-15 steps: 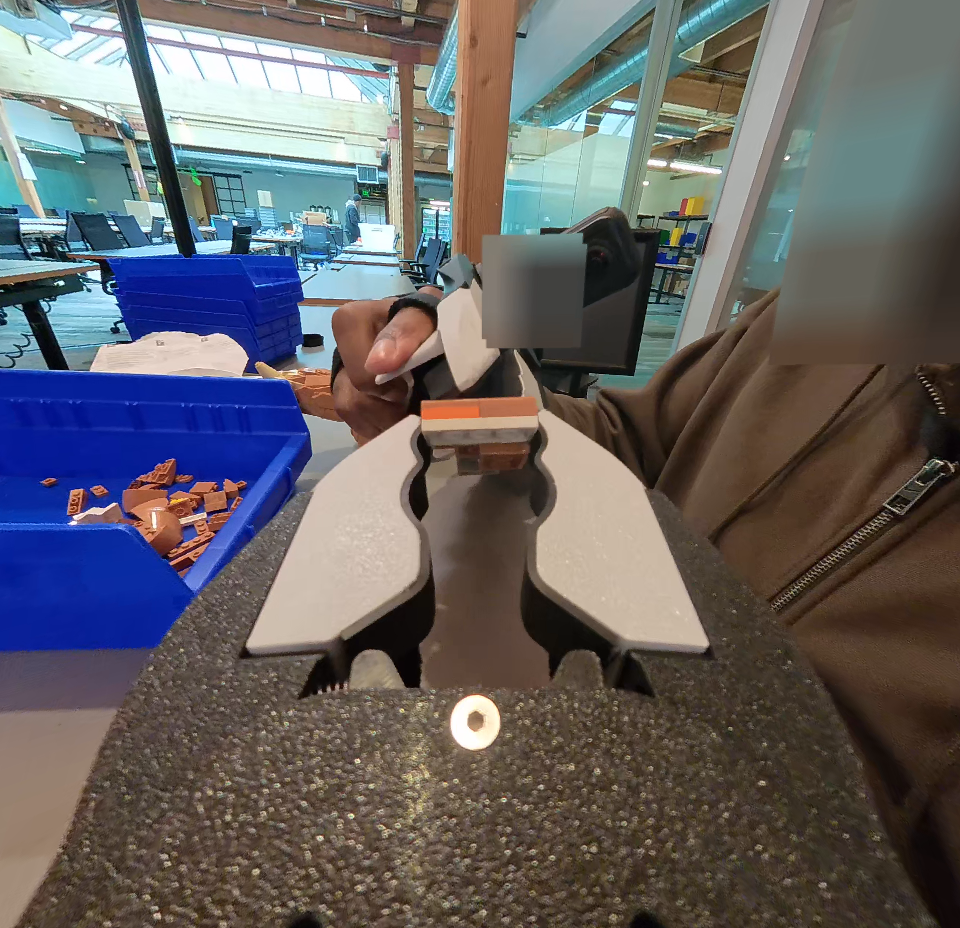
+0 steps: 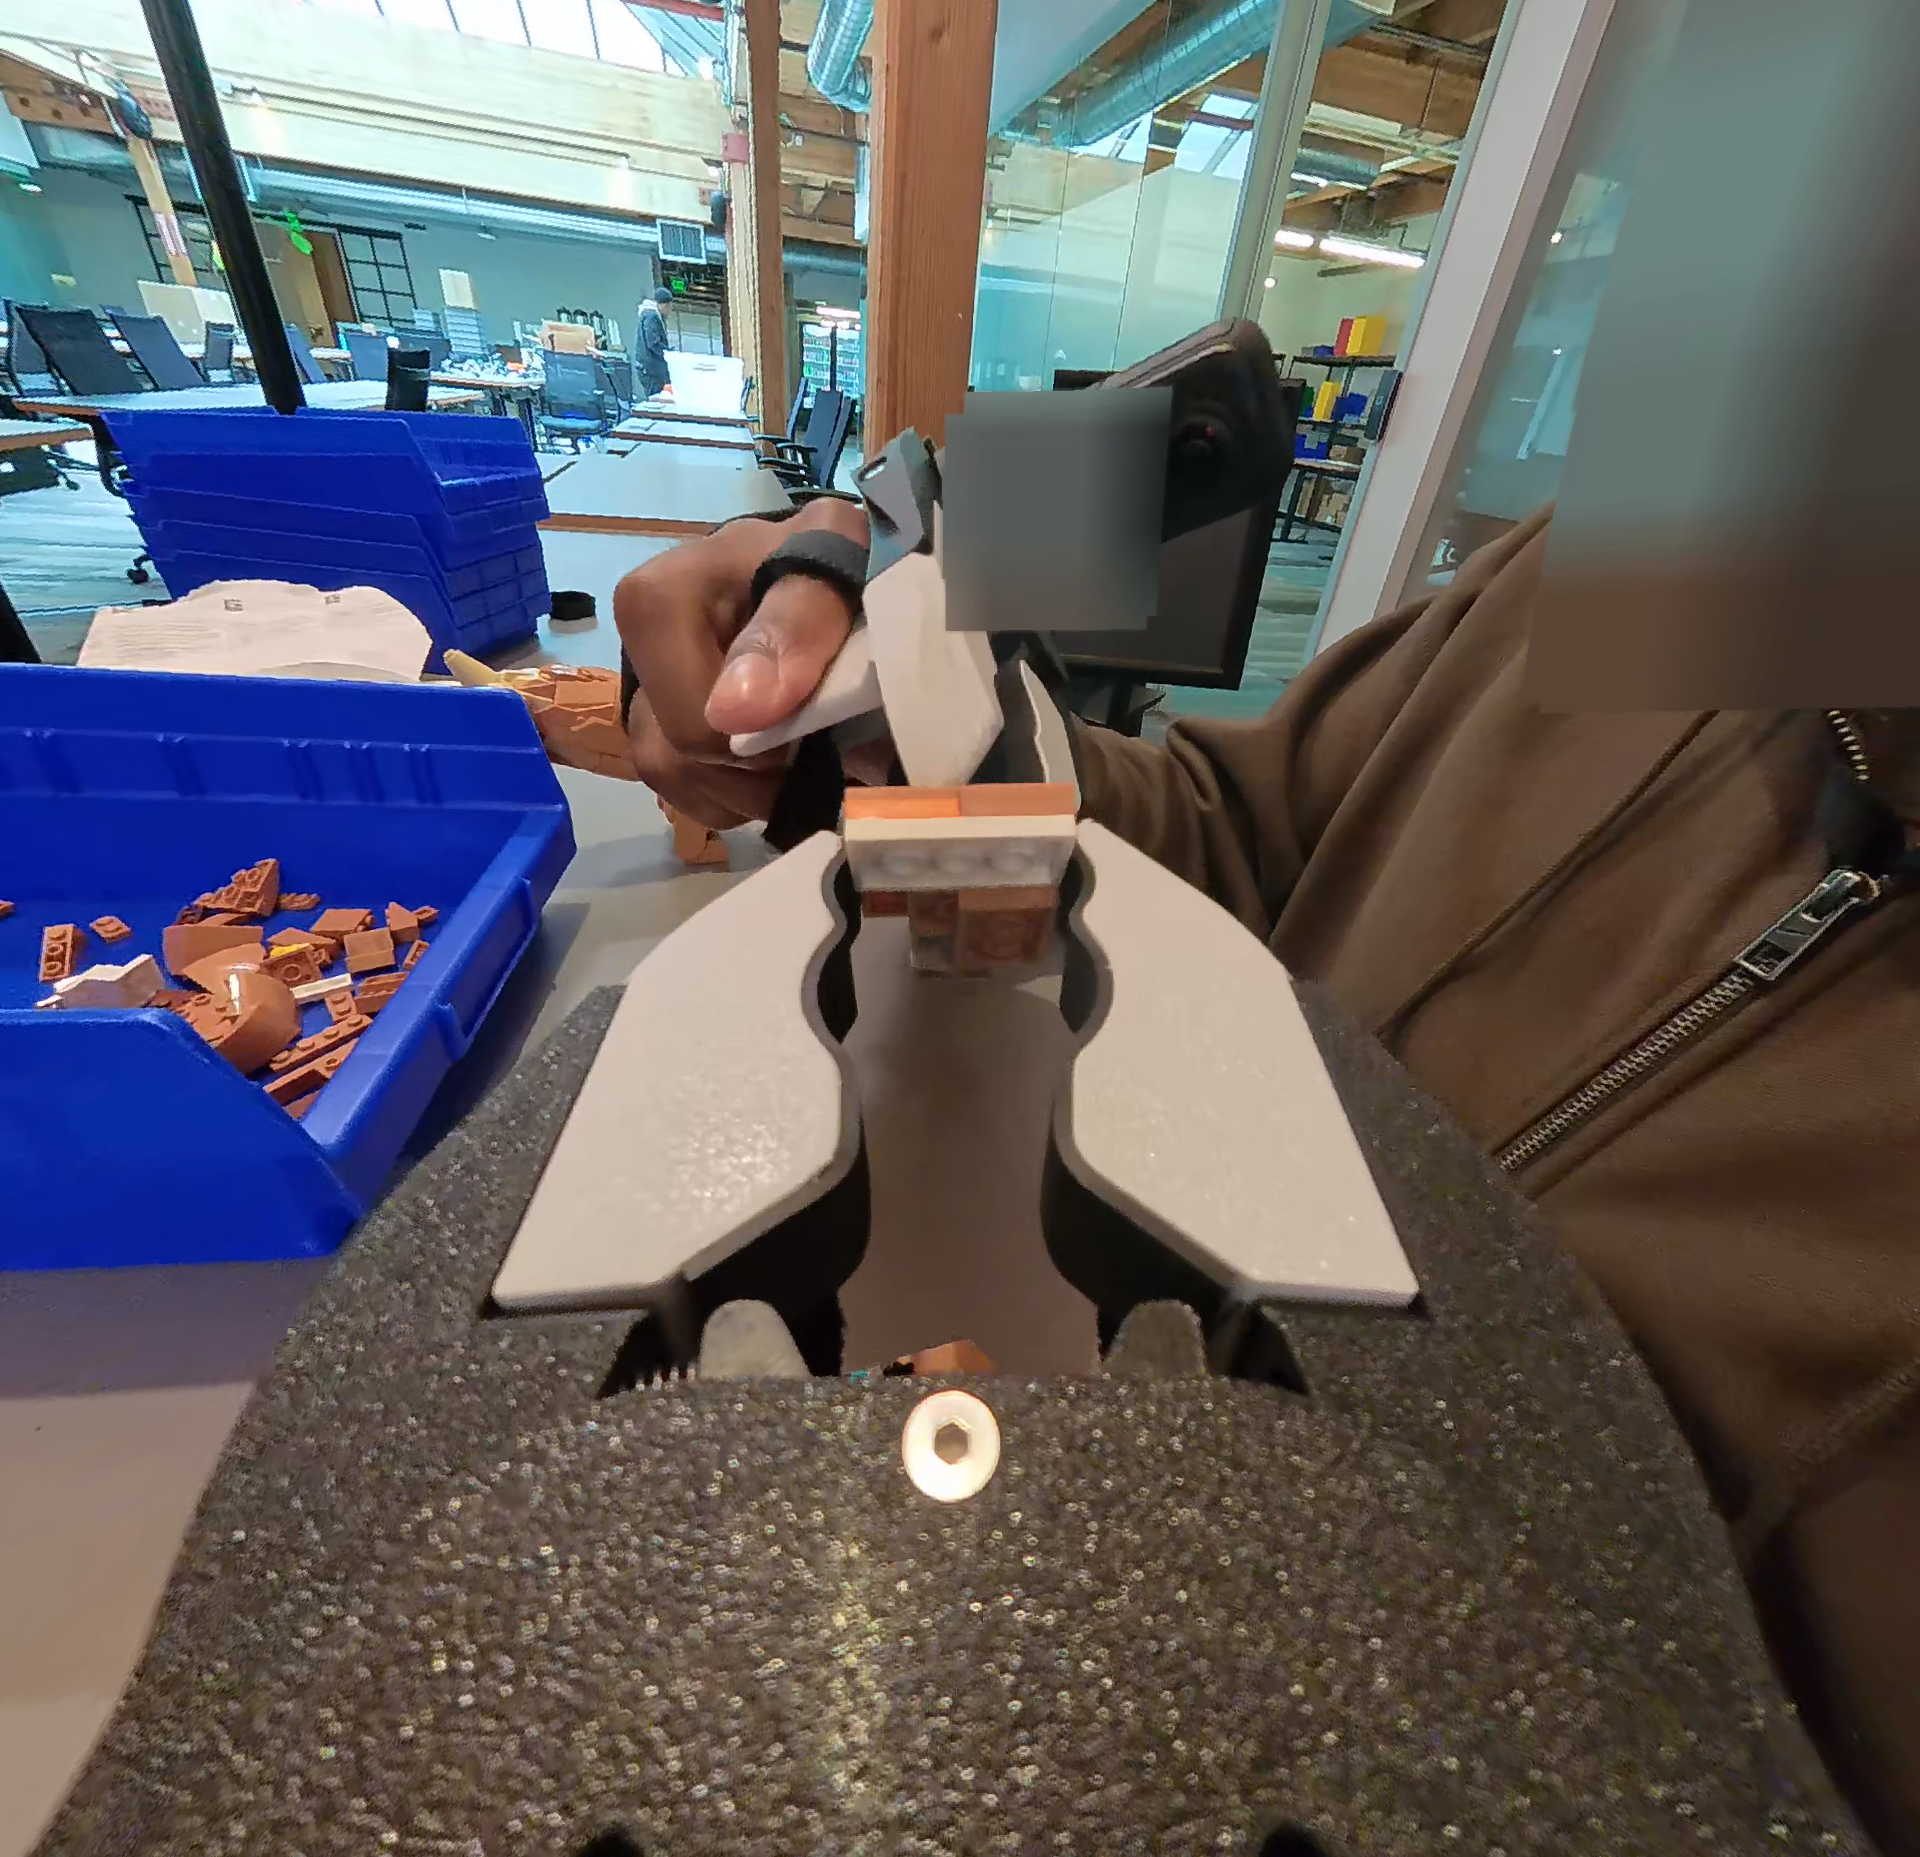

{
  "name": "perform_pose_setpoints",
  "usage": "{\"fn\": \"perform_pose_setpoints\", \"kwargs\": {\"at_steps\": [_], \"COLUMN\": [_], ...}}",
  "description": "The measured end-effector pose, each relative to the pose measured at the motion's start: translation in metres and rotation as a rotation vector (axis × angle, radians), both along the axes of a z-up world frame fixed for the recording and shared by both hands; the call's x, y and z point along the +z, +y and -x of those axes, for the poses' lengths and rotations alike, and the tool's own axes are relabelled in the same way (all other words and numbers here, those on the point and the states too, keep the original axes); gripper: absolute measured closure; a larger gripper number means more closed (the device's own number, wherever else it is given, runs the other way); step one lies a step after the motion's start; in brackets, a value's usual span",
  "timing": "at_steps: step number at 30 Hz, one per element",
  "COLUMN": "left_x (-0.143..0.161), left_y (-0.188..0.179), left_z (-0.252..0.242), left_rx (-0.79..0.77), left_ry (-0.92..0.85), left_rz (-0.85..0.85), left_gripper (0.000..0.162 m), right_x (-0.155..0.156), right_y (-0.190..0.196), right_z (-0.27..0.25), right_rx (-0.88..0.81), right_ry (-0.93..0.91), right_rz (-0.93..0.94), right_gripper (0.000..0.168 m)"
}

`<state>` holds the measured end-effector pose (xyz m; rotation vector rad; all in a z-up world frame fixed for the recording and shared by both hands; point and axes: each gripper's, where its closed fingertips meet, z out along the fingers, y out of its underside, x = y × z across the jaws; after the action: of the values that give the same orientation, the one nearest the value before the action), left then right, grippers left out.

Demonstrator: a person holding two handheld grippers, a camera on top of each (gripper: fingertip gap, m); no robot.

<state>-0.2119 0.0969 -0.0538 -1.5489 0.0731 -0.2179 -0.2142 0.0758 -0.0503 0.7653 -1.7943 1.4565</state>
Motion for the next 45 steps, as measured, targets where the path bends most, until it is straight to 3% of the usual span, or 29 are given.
{"fn": "perform_pose_setpoints", "kwargs": {"at_steps": [17,37,45], "left_x": [-0.005,-0.007,0.006], "left_y": [0.004,0.004,0.001], "left_z": [-0.001,-0.002,0.002], "left_rx": [-0.019,-0.012,0.022], "left_ry": [-0.048,-0.013,-0.021], "left_rz": [0.029,0.045,-0.033], "left_gripper": [0.125,0.125,0.125], "right_x": [-0.005,-0.002,0.015], "right_y": [0.001,0.001,0.0], "right_z": [0.005,0.002,0.004], "right_rx": [-0.025,-0.026,-0.061], "right_ry": [0.014,0.044,0.134], "right_rz": [-0.042,-0.034,0.092], "right_gripper": [0.136,0.139,0.138]}}
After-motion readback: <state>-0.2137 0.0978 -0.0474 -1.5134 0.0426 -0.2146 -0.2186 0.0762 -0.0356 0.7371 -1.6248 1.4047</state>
